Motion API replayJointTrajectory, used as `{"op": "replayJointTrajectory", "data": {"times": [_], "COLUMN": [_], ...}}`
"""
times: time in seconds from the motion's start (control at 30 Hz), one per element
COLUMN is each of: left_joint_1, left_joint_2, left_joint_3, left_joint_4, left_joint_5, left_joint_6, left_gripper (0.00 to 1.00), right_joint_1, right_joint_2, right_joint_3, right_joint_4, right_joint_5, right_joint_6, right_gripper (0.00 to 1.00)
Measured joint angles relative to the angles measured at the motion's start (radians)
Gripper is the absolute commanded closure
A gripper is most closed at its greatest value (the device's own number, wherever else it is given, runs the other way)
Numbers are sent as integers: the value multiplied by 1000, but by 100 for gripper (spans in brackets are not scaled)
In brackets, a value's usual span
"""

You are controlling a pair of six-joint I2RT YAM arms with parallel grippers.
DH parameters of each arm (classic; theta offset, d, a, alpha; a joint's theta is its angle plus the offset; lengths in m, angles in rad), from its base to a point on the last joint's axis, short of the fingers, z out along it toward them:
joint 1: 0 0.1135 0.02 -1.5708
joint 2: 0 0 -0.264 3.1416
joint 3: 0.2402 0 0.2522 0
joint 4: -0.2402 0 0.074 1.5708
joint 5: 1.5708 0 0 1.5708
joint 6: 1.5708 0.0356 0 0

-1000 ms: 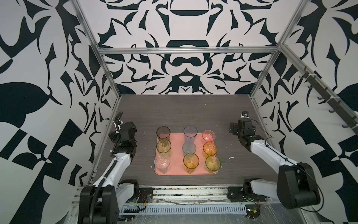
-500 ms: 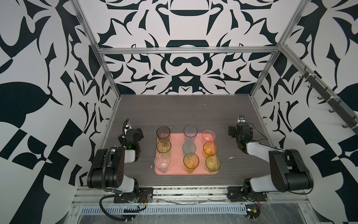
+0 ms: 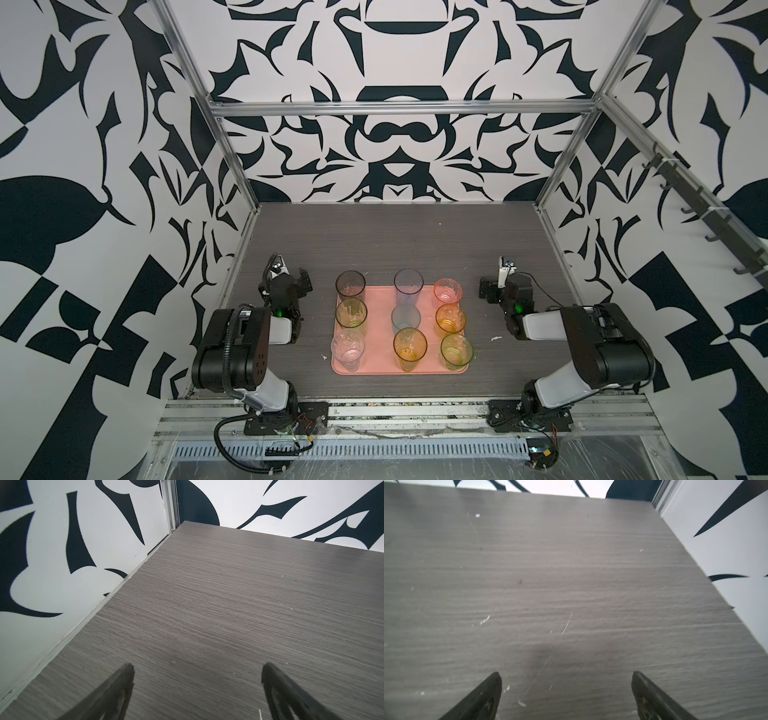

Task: Place the glasses into the tray

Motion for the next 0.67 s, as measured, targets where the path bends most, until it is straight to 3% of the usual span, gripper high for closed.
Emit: {"op": "replayJointTrajectory", "data": {"times": [0.67], "left_joint_1": [0], "left_joint_2": [0], "left_joint_3": [0], "left_joint_4": [0], "left_joint_5": [0], "left_joint_6": [0], "left_gripper": [0], "right_joint_1": [0], "right_joint_2": [3], "right_joint_3": [-2], "right_joint_4": [74], "right_joint_5": [-31], "right_joint_6": [-1], "right_gripper": [0]}}
